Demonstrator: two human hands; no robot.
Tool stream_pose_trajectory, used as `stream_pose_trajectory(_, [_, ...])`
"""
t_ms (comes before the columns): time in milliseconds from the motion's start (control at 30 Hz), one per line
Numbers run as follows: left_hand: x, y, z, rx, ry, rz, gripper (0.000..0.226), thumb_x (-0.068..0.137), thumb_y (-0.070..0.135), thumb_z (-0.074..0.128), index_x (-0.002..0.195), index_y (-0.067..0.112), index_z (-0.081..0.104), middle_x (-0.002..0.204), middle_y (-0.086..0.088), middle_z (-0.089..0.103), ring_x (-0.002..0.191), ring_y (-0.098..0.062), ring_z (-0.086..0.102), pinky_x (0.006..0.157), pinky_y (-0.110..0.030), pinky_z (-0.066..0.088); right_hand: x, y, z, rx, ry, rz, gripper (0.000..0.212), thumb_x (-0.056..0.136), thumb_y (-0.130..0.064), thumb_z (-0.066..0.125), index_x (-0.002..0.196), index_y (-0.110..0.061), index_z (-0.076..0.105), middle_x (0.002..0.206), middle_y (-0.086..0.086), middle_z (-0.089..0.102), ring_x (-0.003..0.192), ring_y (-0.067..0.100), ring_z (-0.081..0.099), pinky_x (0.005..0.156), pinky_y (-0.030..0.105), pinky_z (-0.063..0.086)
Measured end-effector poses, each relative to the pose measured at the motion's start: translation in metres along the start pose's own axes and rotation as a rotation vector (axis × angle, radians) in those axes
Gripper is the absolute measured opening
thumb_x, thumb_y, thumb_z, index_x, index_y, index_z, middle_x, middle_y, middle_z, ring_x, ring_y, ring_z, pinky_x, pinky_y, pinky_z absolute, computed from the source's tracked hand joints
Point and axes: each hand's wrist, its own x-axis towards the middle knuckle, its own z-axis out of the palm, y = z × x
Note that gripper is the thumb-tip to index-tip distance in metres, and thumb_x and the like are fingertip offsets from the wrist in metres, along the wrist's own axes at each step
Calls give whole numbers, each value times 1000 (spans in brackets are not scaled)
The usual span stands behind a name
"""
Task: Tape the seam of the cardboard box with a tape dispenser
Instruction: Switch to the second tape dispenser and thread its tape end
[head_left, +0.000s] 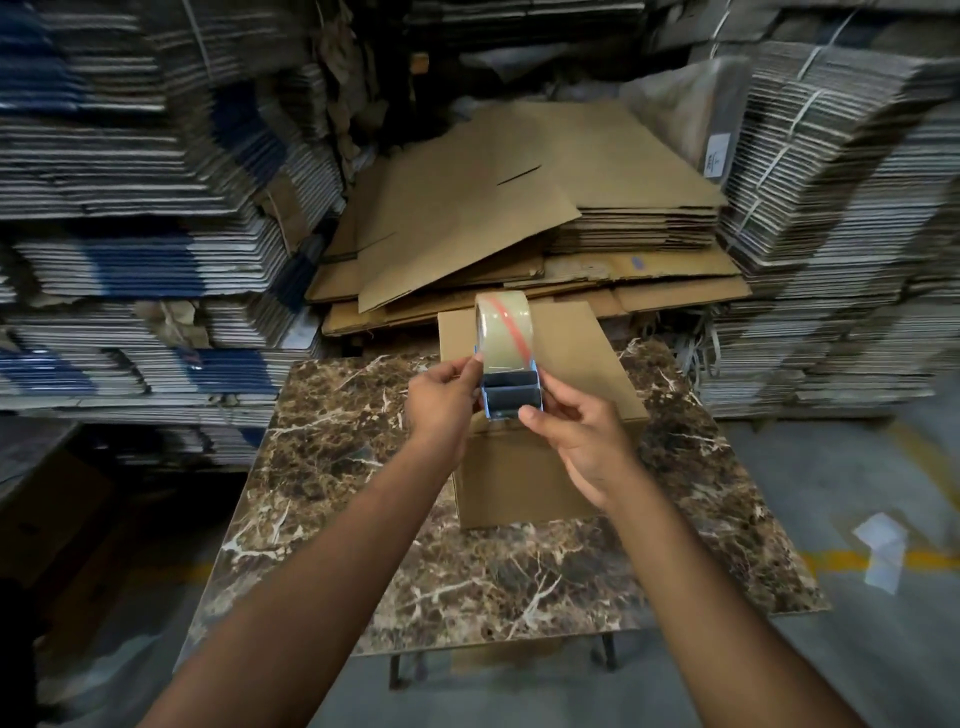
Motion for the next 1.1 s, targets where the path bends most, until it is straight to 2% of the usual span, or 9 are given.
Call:
stream_pose_trajectory(67, [9, 6, 3, 170, 4, 72, 24, 96, 28, 66, 113, 14, 76, 88, 4, 76, 84, -19, 73, 82, -36, 62, 12, 4, -3, 10, 40, -14, 67, 81, 11, 72, 143, -4, 53, 130, 5, 71, 118, 14, 67, 101, 27, 53])
stream_pose_trajectory(233, [39, -4, -5, 451, -151, 25, 37, 96, 43, 57, 129, 28, 68, 129, -4, 64, 118, -19, 56, 112, -43, 43, 40, 5, -14, -92, 37, -1, 75, 72, 5, 81, 141, -9, 57, 125, 3, 74, 116, 14, 70, 100, 32, 55])
stream_pose_trajectory(300, [54, -16, -9, 769, -207, 98, 43, 88, 49, 48, 124, 38, 69, 133, -3, 58, 126, -25, 45, 115, -45, 34, 53, 7, -20, -248, 27, 7, 76, 73, 8, 83, 142, -8, 56, 119, -1, 75, 107, 12, 73, 98, 35, 58])
stream_pose_trajectory(400, [54, -26, -6, 1068, -189, 231, 34, 94, 44, 50, 118, 33, 71, 135, 0, 48, 127, -30, 34, 110, -43, 30, 63, 2, -35, -578, -18, 12, 80, 68, -14, 93, 139, -26, 59, 104, -12, 70, 93, 10, 70, 87, 32, 59])
stream_pose_trajectory(567, [43, -29, -3, 1095, -116, 275, 34, 96, 50, 56, 128, 41, 66, 135, 5, 43, 130, -22, 27, 109, -45, 24, 75, -17, -65, -1032, -190, -51, 87, 68, -35, 93, 145, -31, 54, 118, -1, 54, 106, 14, 56, 87, 24, 40])
stream_pose_trajectory(667, [30, -34, -4, 1005, -12, 371, 33, 94, 45, 62, 127, 40, 66, 129, 12, 55, 125, -17, 36, 103, -42, 31, 79, -15, -73, -1047, -281, -94, 86, 73, -31, 89, 148, -33, 47, 109, -8, 56, 84, 0, 49, 70, 17, 38])
stream_pose_trajectory(800, [-3, -56, -11, 836, 95, 536, 22, 89, 31, 74, 111, 30, 75, 110, 16, 69, 110, -11, 53, 94, -43, 50, 72, -6, -81, -987, -165, -309, 62, 76, -22, 85, 133, -33, 62, 103, -15, 61, 78, 1, 53, 69, 18, 46])
stream_pose_trajectory(967, [-17, -78, -13, 820, 40, 525, 46, 81, 39, 80, 125, 30, 70, 123, 17, 68, 129, -13, 49, 104, -55, 42, 58, 21, -72, -1095, -99, -592, 53, 74, -28, 86, 125, -23, 71, 102, -3, 63, 90, 11, 59, 78, 23, 50])
stream_pose_trajectory(1100, [-15, -82, -10, 808, 95, 551, 45, 80, 44, 80, 123, 34, 68, 119, 29, 63, 126, -9, 49, 101, -56, 41, 57, 36, -61, -1078, 62, -730, 27, 81, -21, 84, 107, -16, 79, 94, 3, 67, 88, 20, 64, 73, 29, 54])
